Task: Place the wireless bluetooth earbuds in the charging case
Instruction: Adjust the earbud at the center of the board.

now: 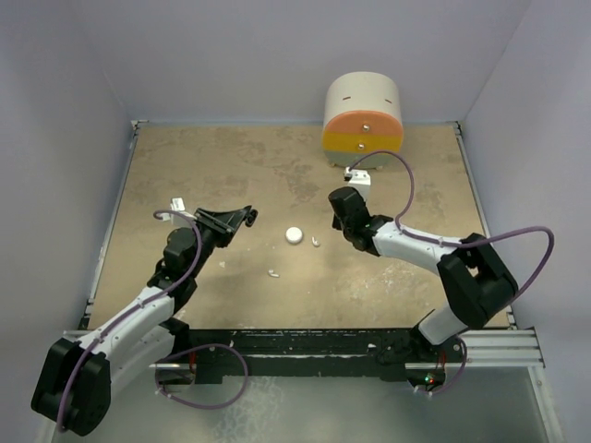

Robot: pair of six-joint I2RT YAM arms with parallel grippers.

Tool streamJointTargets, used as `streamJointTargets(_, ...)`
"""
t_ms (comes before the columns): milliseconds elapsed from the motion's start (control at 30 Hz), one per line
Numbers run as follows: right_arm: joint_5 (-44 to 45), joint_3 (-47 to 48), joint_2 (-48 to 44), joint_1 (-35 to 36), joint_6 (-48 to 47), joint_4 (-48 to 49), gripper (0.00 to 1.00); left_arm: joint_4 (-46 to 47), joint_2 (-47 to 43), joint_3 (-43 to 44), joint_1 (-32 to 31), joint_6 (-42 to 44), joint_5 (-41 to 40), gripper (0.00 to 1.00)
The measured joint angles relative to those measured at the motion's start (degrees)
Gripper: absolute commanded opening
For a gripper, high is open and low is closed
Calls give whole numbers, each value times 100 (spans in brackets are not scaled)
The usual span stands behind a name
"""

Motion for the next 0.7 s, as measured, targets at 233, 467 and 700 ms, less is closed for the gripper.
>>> streamJointTargets(233, -212, 0, 560, -304, -284, 450, 5, 114, 103, 0, 0, 0, 11, 0)
streamJointTargets(467, -358, 0, 833, -372, -391, 737, 6, 186, 153, 0, 0, 0, 17, 0)
streamJointTargets(700, -463, 2, 1047, -398, -448, 872, 21, 214, 212, -28, 0, 0, 20, 0)
